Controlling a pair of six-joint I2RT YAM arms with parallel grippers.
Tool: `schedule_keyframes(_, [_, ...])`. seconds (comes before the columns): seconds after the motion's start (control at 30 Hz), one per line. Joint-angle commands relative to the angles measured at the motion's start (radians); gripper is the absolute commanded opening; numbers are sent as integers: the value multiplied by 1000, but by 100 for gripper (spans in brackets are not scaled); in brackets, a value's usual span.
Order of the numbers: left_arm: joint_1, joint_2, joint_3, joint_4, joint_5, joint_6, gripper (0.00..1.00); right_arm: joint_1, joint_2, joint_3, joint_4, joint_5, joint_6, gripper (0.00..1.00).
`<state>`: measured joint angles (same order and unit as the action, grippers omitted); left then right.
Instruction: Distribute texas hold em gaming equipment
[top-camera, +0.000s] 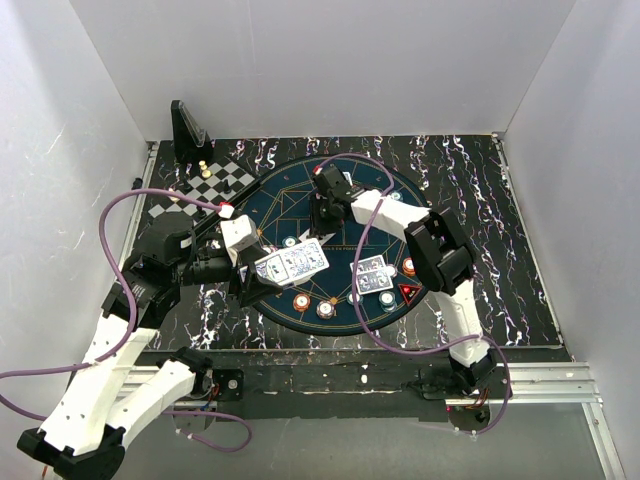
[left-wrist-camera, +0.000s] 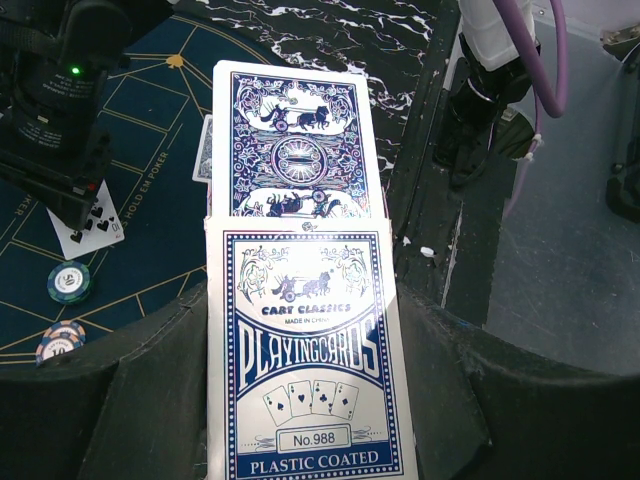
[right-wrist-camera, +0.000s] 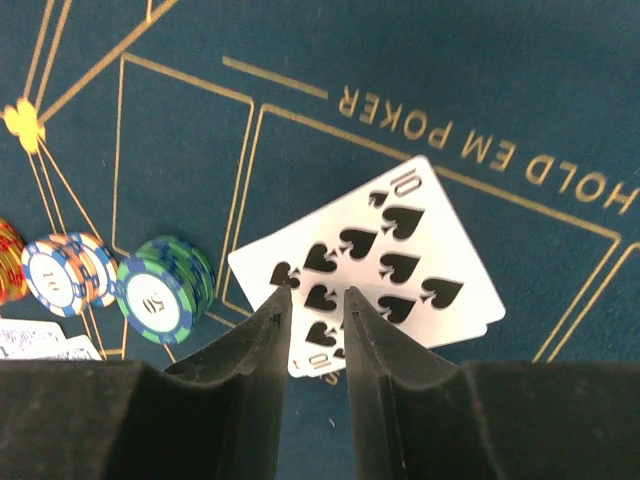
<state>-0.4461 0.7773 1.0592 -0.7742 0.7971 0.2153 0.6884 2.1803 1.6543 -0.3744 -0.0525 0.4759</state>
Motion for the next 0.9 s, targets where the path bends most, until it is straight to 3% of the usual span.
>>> schedule_keyframes(0.0, [7,-7,2,41,17,-4,0,-9,38,76,-17,8,9,34])
schedule_keyframes(0.17, [7,-3,-1,39,14,-4,0,-10,52,82,-46,46,13,33])
schedule_keyframes(0.7, [9,-12,-8,44,16,-13,0,-49,-172,-321,-23,201,27,32])
schedule_keyframes(0.87, [10,-12,-5,44,17,-16,0,-55,-226,-262,-57,198,15,32])
